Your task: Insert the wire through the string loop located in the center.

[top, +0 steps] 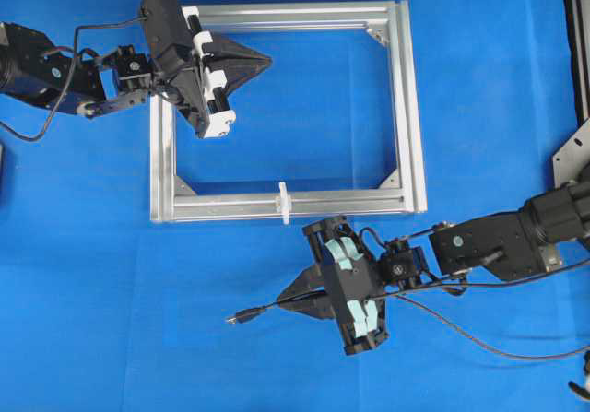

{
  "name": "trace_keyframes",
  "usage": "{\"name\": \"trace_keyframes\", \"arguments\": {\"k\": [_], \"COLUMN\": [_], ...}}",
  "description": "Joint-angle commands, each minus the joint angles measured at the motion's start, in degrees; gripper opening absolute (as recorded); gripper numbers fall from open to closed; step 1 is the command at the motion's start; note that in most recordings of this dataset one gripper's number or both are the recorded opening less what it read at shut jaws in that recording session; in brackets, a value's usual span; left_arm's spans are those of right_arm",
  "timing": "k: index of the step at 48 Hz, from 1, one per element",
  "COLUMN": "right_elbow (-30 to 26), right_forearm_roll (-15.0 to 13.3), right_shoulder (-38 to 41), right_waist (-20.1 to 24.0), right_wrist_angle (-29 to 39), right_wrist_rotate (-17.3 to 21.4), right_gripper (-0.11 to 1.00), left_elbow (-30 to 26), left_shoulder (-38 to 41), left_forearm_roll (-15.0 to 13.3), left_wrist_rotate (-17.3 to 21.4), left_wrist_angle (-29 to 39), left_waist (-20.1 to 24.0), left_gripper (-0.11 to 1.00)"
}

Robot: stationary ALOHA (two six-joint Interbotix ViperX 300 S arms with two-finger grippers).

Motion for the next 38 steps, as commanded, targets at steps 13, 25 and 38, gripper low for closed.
{"name": "trace_keyframes", "arguments": {"k": [13, 25, 38], "right_elbow": [-0.8, 2.0, 9.3], "right_forearm_roll": [0.2, 0.2, 0.2], "right_shoulder": [-1.8, -3.4, -9.2], "right_waist": [0.0, 0.0, 0.1], "right_wrist_angle": [-0.5, -1.1, -1.2], "right_wrist_rotate": [0.0, 0.1, 0.1], "right_gripper": [-0.02, -0.02, -0.02], "left_elbow": [-0.4, -0.4, -0.4], "left_shoulder": [-1.8, -1.7, -1.7], "left_forearm_roll": [0.2, 0.2, 0.2], "left_wrist_rotate": [-0.1, -0.1, -0.1], "left_wrist_angle": [-0.4, -0.4, -0.4], "left_waist": [0.1, 0.1, 0.1], "left_gripper": [0.00, 0.00, 0.00]}}
